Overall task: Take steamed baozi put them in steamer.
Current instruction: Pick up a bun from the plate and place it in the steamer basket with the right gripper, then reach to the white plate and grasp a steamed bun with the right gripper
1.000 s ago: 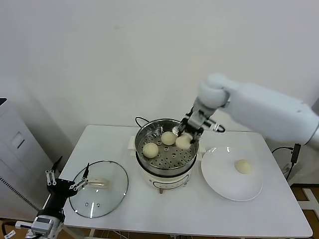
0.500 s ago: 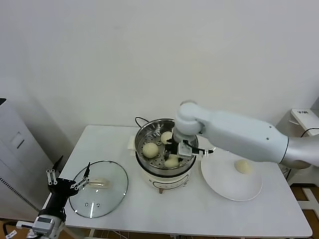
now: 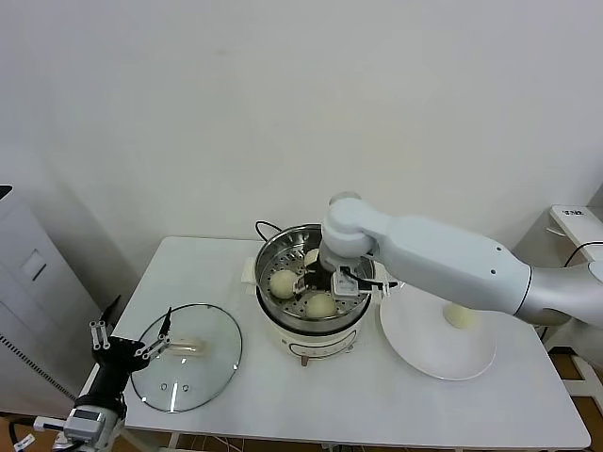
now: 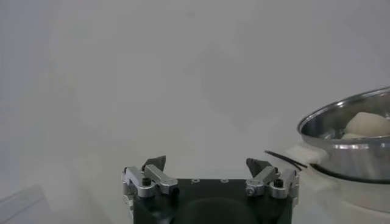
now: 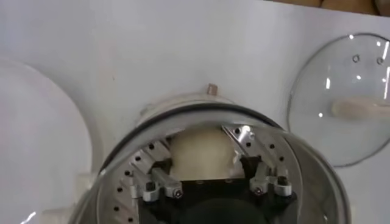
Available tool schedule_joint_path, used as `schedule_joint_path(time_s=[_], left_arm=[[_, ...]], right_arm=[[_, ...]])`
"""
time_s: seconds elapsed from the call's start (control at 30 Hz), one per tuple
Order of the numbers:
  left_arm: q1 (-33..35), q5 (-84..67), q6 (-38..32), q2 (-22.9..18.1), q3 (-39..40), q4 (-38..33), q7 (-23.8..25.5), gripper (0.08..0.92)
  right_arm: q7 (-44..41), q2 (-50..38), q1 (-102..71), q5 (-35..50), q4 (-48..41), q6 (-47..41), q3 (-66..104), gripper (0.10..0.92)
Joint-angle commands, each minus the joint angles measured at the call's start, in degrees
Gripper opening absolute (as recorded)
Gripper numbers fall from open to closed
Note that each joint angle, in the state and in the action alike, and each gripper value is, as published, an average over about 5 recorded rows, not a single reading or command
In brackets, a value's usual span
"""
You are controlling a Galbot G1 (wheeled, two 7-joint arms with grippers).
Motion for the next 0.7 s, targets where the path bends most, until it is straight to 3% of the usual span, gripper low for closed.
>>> schedule_joint_path(time_s=[0.03,0.13,0.23,0.43,0.6,0.7], left_arm=[[0.1,-0.2,-0.2,0.3,-0.3,0.1,0.1,0.823],[0.1,-0.4,-0.2,0.4,-0.5,0.2,0.1,0.823],[-0.2,-0.3,-0.1,0.4,-0.3,0.2,0.1,0.823],[-0.9,-0.1,0.2,0.4,0.5,0.1,-0.1,0.823],[-0.4,0.1,0.1,0.4,0.7,-0.3,-0.2,0.823],[0.0,0.1,0.0,0.5,0.5,-0.6,-0.2,0.823]], right_arm=[[1.6,-4.0,12.2,25.2,-16.3,-18.5,-0.5,0.82],[0.2,-6.8,18.1,38.1,-23.9,-29.8,-7.2,0.822],[-3.3,-8.7,20.3,39.5,-31.7,-32.6,-10.4,0.823],[-4.5,-15.1,11.3,27.7,-34.1,-31.1,-5.6,0.823],[-2.8,-17.2,-6.7,9.7,-35.0,-27.1,10.3,0.823],[-1.7,-17.2,-13.0,6.5,-36.5,-26.9,15.8,0.823]])
